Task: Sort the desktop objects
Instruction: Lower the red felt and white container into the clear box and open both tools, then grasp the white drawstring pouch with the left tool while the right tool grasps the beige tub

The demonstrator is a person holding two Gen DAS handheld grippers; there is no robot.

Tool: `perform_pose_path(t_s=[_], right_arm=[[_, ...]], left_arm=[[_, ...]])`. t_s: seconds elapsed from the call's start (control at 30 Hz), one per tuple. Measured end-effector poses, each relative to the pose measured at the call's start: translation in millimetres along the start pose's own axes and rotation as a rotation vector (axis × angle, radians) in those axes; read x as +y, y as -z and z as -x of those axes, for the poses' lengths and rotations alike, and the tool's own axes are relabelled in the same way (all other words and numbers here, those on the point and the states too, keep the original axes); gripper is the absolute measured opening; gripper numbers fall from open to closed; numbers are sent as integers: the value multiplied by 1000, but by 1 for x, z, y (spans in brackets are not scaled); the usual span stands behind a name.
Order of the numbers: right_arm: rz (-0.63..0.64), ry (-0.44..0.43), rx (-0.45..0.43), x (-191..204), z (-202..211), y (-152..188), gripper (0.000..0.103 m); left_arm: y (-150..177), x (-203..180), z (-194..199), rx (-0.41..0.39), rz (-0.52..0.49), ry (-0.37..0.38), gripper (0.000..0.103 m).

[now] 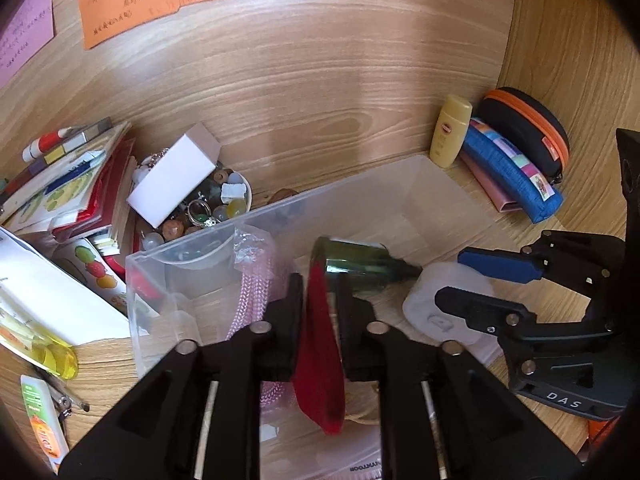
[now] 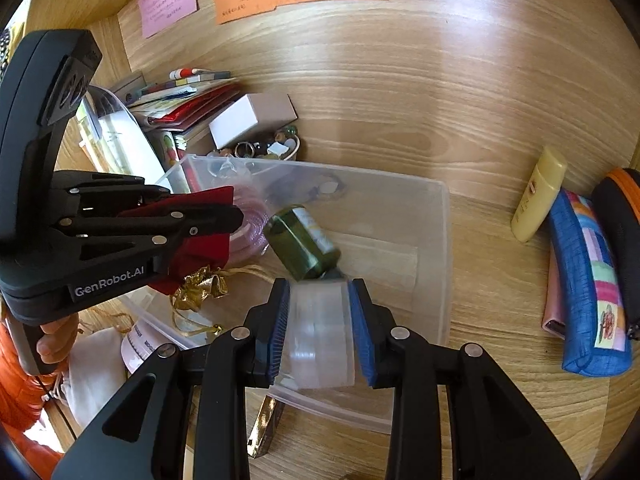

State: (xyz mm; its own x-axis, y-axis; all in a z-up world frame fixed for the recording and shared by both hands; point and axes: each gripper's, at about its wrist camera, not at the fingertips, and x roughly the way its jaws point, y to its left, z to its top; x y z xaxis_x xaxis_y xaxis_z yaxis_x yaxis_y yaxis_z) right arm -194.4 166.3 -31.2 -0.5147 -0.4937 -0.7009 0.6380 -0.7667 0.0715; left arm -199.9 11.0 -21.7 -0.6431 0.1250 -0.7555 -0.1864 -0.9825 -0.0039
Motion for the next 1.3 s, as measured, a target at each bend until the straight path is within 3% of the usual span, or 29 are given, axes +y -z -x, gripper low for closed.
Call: perform_pose_path(t_s=[0.1, 0.2, 0.33, 0.4, 0.53, 0.67, 0.73, 1.3], right_arm=[[-4, -2, -15, 1, 3, -1, 36], [-7, 5, -38, 2, 7, -1, 52], [1, 33, -77, 5, 14, -2, 73], [2, 43, -88, 5, 17, -2, 77], [4, 58, -93, 6, 23, -4, 79], [-7, 33, -110, 10, 35, -6, 82], [-7, 31, -123, 13, 44, -6, 83], [27, 63, -99, 48, 74, 40, 84]], left_arm=[[-1, 1, 8, -24, 2, 4, 33], [-2, -1, 16, -39, 3, 12, 35], [0, -2, 33, -73, 16, 0, 48], [3, -2, 42, -84, 18, 1, 48], [16, -1, 64, -104, 13, -20, 63], [31, 7, 82, -108, 8, -51, 64], [38, 12, 88, -107, 13, -60, 72], [117, 30, 113, -15, 74, -58, 75]])
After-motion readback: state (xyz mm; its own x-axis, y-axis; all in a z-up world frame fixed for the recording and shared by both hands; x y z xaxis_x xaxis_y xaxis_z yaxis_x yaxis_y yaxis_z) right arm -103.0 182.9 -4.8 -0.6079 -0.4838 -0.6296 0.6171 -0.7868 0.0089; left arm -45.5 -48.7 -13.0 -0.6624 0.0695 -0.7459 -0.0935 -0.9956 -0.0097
